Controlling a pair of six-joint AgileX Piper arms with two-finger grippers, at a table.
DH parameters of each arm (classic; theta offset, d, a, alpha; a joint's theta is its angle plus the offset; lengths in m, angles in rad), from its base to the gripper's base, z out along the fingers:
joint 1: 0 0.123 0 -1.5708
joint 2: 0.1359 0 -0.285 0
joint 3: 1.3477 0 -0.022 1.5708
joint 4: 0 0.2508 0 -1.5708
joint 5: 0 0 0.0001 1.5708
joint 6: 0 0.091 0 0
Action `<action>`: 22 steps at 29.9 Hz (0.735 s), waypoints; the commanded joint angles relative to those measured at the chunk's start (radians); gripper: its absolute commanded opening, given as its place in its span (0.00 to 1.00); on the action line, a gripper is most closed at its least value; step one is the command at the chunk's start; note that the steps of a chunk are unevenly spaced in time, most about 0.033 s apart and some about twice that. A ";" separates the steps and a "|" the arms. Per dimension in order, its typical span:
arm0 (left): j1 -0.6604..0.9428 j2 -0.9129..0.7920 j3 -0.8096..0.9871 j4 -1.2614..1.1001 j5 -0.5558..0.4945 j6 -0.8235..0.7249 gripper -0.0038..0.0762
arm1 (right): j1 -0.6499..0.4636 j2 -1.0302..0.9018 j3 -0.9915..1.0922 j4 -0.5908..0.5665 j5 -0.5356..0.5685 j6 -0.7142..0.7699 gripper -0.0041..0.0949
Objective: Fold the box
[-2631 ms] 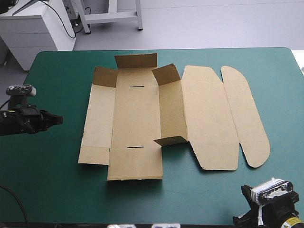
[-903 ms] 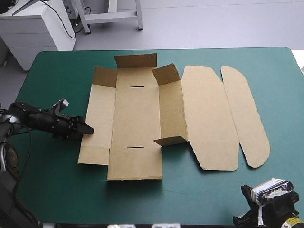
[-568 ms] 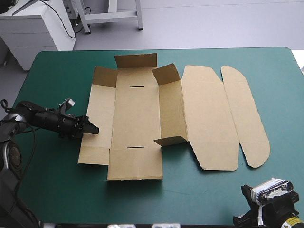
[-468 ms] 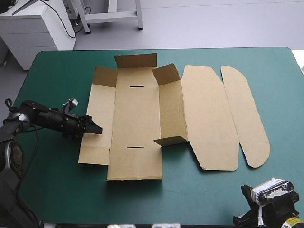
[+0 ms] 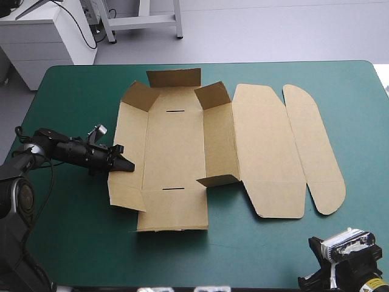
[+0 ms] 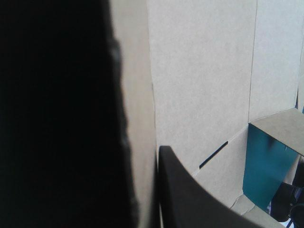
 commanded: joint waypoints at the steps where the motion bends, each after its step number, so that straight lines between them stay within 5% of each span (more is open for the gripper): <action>1: -0.006 -0.043 -0.015 -0.058 0.082 0.010 0.04 | 0.003 0.014 -0.021 0.024 -0.054 -0.007 0.02; 13: -0.013 -0.045 -0.046 -0.068 0.055 0.125 0.04 | 0.003 0.014 -0.021 0.024 -0.054 -0.007 0.02; 22: -0.127 -0.081 -0.262 0.097 0.044 0.062 0.04 | 0.003 0.014 -0.021 0.024 -0.054 -0.007 0.02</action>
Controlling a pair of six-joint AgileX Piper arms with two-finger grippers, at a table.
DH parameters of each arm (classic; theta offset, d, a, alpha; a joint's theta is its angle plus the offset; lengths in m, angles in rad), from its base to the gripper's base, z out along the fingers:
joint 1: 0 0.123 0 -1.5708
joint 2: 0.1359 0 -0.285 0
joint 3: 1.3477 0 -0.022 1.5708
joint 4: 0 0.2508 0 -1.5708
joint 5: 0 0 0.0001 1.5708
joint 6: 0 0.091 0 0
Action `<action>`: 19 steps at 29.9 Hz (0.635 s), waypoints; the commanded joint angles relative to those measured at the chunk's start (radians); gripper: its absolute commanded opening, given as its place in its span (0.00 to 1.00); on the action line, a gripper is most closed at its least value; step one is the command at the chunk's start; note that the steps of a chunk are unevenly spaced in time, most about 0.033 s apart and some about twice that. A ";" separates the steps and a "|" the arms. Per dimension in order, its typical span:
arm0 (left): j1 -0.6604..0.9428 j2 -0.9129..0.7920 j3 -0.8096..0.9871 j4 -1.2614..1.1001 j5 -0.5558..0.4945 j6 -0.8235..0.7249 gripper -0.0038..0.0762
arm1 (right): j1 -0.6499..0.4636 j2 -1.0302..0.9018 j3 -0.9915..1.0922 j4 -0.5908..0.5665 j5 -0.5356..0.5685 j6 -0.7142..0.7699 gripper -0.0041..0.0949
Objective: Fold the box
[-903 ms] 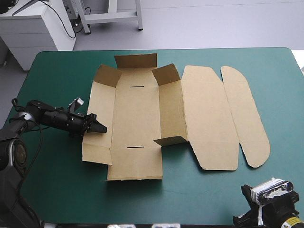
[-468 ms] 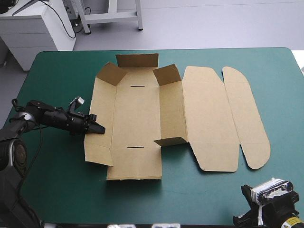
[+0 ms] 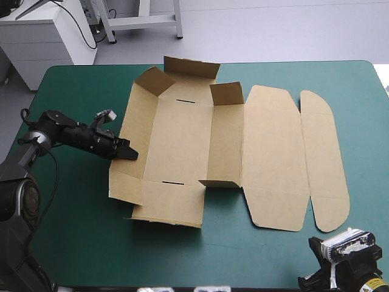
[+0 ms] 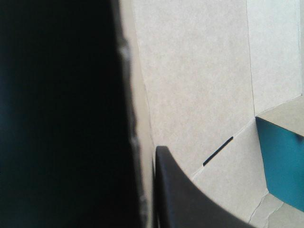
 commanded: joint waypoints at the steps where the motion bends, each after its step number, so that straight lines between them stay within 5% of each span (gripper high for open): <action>1: -0.060 -0.072 -0.137 0.044 0.041 -0.039 0.04 | 0.003 0.014 -0.021 0.023 -0.054 -0.007 0.02; 19: -0.435 -0.073 -0.763 0.551 0.041 -0.054 0.04 | 0.003 0.014 -0.021 0.023 -0.053 -0.007 0.02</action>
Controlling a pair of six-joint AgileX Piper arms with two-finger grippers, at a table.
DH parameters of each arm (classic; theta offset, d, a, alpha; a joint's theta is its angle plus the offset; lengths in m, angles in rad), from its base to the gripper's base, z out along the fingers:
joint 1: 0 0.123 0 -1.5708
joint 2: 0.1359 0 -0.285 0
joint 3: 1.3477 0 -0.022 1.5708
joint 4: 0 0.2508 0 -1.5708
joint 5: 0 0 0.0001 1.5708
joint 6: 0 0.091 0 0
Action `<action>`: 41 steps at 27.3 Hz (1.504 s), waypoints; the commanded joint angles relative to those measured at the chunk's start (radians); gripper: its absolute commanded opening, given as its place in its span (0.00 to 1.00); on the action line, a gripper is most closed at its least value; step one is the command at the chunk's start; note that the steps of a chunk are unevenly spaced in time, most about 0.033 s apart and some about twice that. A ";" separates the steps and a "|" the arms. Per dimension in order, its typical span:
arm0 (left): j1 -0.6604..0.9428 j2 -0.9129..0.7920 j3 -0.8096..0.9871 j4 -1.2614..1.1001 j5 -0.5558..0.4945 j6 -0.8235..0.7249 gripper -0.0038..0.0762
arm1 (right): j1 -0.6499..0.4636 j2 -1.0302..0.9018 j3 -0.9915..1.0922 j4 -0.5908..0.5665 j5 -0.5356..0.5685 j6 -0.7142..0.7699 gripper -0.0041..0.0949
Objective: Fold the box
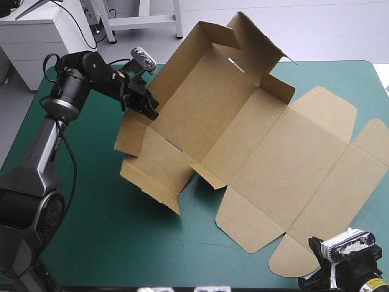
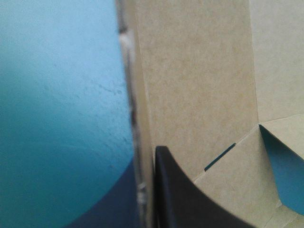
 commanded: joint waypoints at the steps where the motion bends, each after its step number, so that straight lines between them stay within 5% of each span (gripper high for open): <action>1: -0.077 -0.061 -0.096 0.102 -0.014 0.015 0.04 | 0.003 0.014 -0.021 0.023 -0.053 -0.007 0.02; 17: -0.387 -0.061 -0.114 0.527 -0.107 0.093 0.04 | 0.003 0.014 -0.021 0.023 -0.051 -0.007 0.02; 28: -0.421 -0.094 -0.065 0.531 -0.130 0.202 0.04 | 0.003 0.014 -0.021 0.023 -0.049 -0.007 0.02; 33: -0.427 -0.259 0.283 0.627 -0.507 0.155 0.04 | 0.003 0.014 -0.021 0.023 -0.047 -0.007 0.02; 41: -0.432 -0.475 0.707 0.759 -0.843 0.077 0.04 | 0.003 0.014 -0.021 0.023 -0.047 -0.007 0.02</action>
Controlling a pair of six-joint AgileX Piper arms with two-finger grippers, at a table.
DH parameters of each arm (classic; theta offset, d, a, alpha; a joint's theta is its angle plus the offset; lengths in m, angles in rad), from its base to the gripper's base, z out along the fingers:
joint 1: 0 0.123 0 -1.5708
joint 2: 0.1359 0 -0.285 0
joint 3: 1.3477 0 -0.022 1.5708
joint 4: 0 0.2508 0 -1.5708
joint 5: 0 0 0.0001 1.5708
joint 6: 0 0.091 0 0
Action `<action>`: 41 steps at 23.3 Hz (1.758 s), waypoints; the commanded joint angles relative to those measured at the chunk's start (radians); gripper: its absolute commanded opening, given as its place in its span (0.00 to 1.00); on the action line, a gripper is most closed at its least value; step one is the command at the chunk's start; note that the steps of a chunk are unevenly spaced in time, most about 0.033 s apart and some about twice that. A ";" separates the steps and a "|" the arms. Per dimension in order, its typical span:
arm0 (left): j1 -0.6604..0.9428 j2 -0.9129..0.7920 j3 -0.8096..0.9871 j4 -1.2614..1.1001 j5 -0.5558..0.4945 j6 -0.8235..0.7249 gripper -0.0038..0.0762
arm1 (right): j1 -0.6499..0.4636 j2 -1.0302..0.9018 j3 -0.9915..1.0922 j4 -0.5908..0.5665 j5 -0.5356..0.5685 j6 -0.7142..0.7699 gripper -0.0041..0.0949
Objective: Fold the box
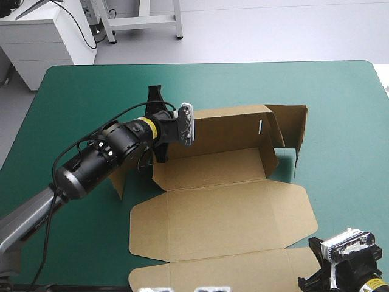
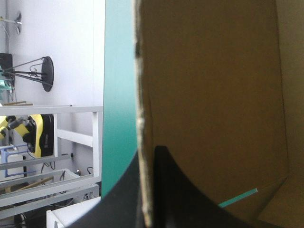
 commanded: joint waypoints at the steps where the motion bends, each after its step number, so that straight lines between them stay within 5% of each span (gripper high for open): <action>1: -0.008 -0.112 0.087 0.033 -0.209 -0.010 0.04 | 0.003 0.014 -0.021 0.023 -0.051 -0.007 0.02; 3: -0.008 -0.153 0.154 0.070 -0.301 -0.008 0.04 | 0.003 0.014 -0.021 0.023 -0.051 -0.007 0.02; 14: -0.008 -0.103 0.165 0.063 -0.243 -0.024 0.04 | 0.003 0.014 -0.021 0.023 -0.057 -0.007 0.02; 24: -0.008 -0.093 0.274 0.166 -0.375 -0.044 0.04 | 0.003 0.014 -0.021 0.023 -0.055 0.001 0.02; 34: -0.005 -0.093 0.283 0.228 -0.332 -0.210 0.04 | 0.003 0.014 -0.021 0.027 -0.077 0.053 0.02; 41: -0.004 -0.086 0.283 0.541 -0.272 -0.536 0.04 | 0.003 0.096 -0.089 0.063 -0.198 0.105 0.02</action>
